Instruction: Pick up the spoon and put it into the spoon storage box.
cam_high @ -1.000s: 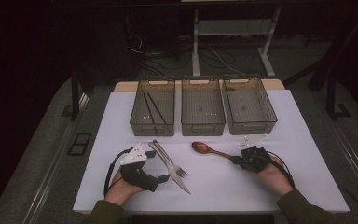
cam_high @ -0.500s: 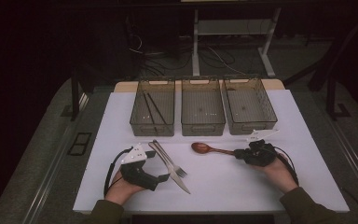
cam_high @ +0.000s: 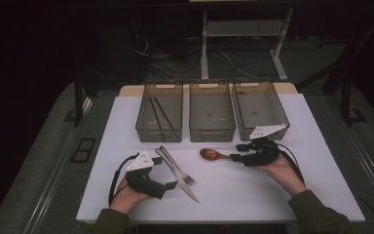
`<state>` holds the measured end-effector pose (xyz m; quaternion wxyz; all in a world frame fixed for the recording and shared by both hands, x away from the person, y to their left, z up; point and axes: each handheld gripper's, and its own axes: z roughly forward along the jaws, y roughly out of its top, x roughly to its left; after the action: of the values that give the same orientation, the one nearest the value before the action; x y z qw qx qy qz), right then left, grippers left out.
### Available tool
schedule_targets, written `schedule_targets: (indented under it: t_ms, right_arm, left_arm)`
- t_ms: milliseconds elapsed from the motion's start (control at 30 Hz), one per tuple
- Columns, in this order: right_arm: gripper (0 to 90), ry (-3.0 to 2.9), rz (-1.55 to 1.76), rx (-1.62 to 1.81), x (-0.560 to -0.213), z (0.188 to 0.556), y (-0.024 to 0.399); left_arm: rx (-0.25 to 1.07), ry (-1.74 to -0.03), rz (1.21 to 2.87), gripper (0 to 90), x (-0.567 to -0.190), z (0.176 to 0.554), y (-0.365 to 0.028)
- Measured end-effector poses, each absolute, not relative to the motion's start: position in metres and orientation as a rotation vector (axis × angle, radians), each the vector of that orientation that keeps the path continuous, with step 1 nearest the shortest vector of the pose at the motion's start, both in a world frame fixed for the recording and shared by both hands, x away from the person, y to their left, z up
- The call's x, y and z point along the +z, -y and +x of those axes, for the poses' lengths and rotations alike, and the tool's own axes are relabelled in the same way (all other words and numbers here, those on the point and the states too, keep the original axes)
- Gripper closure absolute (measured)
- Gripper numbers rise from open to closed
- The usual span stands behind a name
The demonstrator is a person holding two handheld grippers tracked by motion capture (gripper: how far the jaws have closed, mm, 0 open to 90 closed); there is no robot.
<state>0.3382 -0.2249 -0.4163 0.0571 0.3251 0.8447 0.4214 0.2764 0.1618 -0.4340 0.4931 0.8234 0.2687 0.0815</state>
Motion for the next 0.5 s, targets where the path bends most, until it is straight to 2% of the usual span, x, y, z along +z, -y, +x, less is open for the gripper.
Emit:
schedule_targets:
  t_ms: [500]
  right_arm:
    - [46.0, -2.595, 0.943, 1.324, -0.418, 0.366, 0.175]
  left_arm:
    - [0.192, -0.649, 1.992, 0.0, -0.434, 0.276, -0.161]
